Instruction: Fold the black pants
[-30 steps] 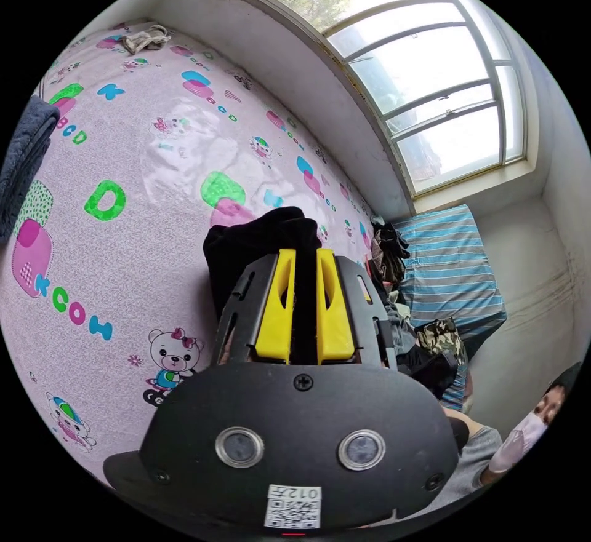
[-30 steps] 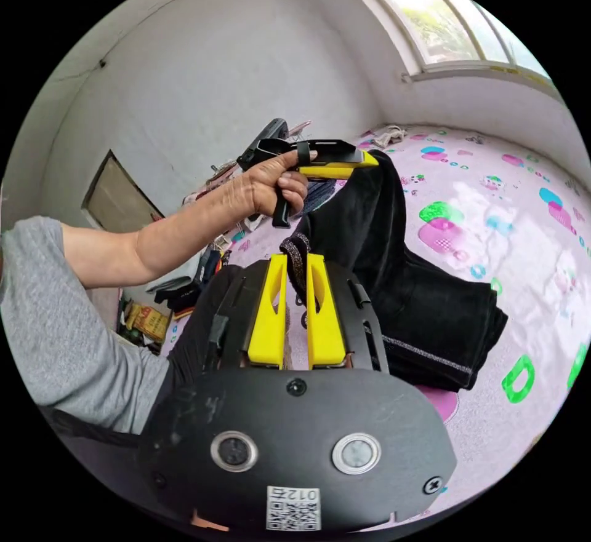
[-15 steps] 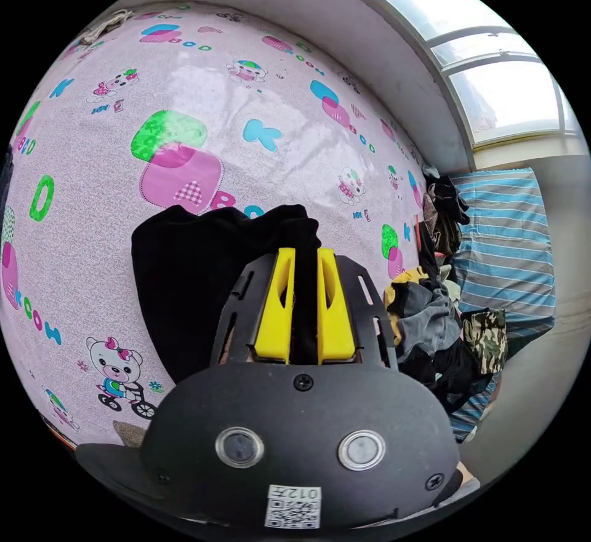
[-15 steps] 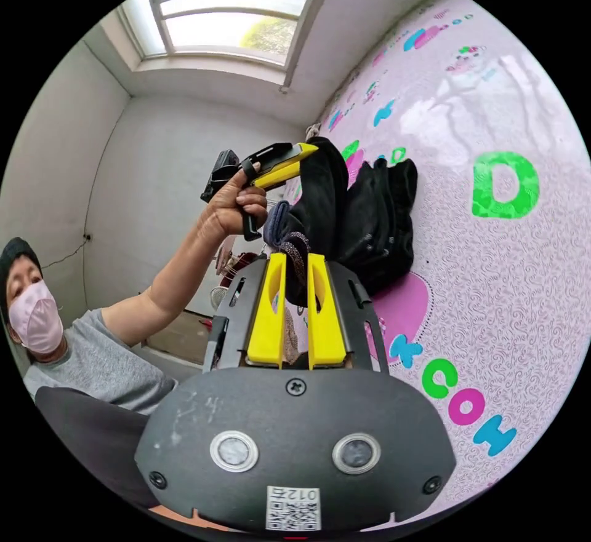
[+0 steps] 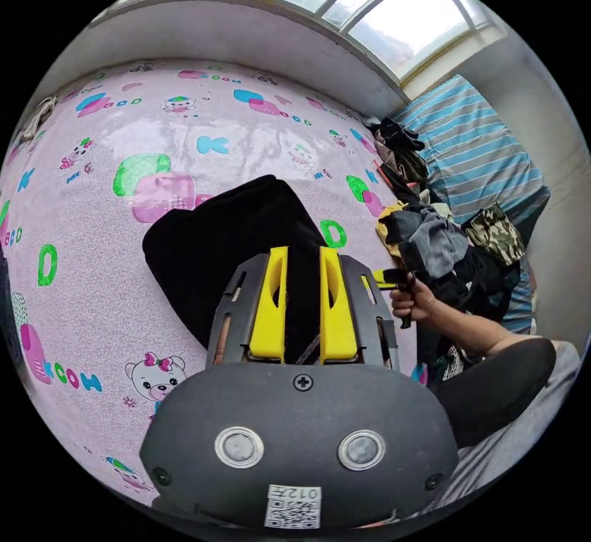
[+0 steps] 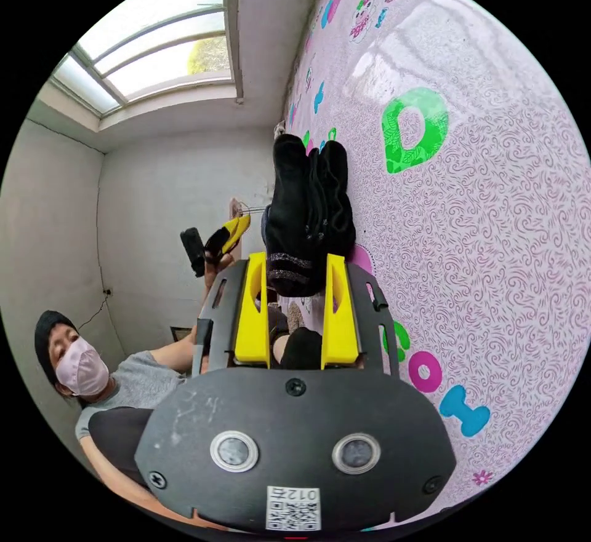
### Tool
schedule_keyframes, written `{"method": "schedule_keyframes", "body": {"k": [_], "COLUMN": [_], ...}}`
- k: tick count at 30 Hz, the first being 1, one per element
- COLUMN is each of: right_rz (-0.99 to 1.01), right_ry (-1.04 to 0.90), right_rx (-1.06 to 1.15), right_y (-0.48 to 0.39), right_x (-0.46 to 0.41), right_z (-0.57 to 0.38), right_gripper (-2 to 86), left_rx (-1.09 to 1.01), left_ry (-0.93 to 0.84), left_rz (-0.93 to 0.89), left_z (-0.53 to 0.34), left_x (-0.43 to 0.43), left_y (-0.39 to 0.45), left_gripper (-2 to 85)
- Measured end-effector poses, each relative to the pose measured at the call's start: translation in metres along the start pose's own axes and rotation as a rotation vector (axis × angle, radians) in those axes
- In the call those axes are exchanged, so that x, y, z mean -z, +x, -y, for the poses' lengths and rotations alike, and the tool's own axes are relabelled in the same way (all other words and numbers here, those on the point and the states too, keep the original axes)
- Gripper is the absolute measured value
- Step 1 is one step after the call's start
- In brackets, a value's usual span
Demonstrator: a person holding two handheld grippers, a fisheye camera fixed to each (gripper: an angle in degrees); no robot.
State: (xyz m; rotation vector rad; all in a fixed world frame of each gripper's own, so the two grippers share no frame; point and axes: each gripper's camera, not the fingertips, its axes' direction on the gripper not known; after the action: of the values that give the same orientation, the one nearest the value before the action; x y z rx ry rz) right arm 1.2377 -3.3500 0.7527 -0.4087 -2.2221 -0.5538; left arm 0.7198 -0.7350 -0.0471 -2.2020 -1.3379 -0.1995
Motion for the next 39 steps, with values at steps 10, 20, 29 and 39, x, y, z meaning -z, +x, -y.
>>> {"method": "schedule_keyframes", "body": {"k": [10, 20, 29, 39], "right_rz": [-0.117, -0.367, -0.254, -0.273], "right_ry": [-0.176, -0.108, -0.091, -0.079], "right_rx": [-0.08, 0.401, 0.027, -0.003], "right_y": [-0.107, -0.278, -0.221, -0.27], "right_x": [-0.042, -0.044, -0.055, -0.053], "right_z": [0.01, -0.012, -0.052, -0.068], "right_gripper": [10.8, 4.3, 4.8, 8.9], "left_rx": [-0.386, -0.46, -0.54, -0.196], "left_ry": [-0.108, -0.018, -0.169, -0.066], "left_rz": [0.538, 0.864, 0.868, 0.55], "left_z": [-0.201, -0.237, -0.26, -0.253], "left_x": [-0.083, -0.118, -0.176, -0.071], "left_y": [0.136, 0.181, 0.174, 0.104], "left_gripper": [11.7, 5.2, 2.7, 3.3]}}
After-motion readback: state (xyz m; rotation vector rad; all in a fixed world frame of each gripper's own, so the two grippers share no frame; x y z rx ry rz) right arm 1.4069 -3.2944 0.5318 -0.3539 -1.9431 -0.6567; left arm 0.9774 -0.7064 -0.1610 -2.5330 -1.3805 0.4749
